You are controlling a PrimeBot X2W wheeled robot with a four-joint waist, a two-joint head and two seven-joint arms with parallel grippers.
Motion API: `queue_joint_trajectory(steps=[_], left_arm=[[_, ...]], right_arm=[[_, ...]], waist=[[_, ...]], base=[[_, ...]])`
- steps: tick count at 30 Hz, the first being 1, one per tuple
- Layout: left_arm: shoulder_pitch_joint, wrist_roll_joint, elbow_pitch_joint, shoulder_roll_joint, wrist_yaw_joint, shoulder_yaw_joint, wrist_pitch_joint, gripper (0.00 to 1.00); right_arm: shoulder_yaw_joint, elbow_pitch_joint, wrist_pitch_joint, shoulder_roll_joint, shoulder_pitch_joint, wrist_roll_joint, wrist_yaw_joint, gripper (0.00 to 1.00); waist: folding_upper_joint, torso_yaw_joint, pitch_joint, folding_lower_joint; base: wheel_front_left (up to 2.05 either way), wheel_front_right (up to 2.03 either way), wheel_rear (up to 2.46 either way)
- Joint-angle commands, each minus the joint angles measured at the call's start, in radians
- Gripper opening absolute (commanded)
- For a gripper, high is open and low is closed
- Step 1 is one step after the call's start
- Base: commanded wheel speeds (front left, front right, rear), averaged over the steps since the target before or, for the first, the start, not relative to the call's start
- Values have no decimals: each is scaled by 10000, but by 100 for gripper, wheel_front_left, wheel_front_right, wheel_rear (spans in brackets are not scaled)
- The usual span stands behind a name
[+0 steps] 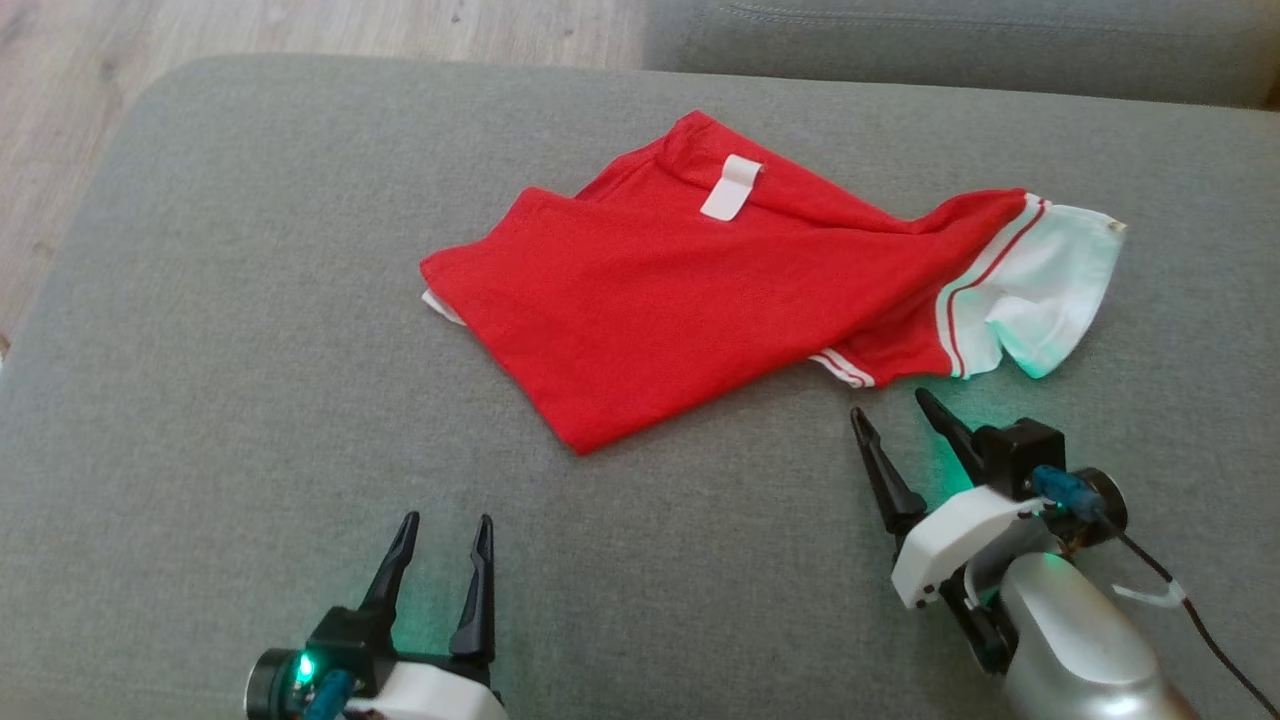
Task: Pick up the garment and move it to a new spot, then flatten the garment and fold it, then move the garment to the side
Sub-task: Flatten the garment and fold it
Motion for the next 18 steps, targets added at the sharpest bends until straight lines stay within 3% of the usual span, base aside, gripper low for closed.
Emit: queue_joint_trajectory(steps=[1,17,18], left_arm=[[-198,-33,-276,10,24,271,-97,100],[-429,-112,-264,10,59,88,-97,100],[-441,-125,-264,10,65,72,-97,100]], right_arm=[[193,-153,-52,75,-360,138,-9,100],[197,997,-64,326,-1308,-271,-9,100],[140,1024,-64,357,-1348,-327,-9,78]], waist=[[0,73,64,0],[0,519,439,0],[0,539,457,0]], base=[[0,0,0],[0,0,0],[0,0,0]])
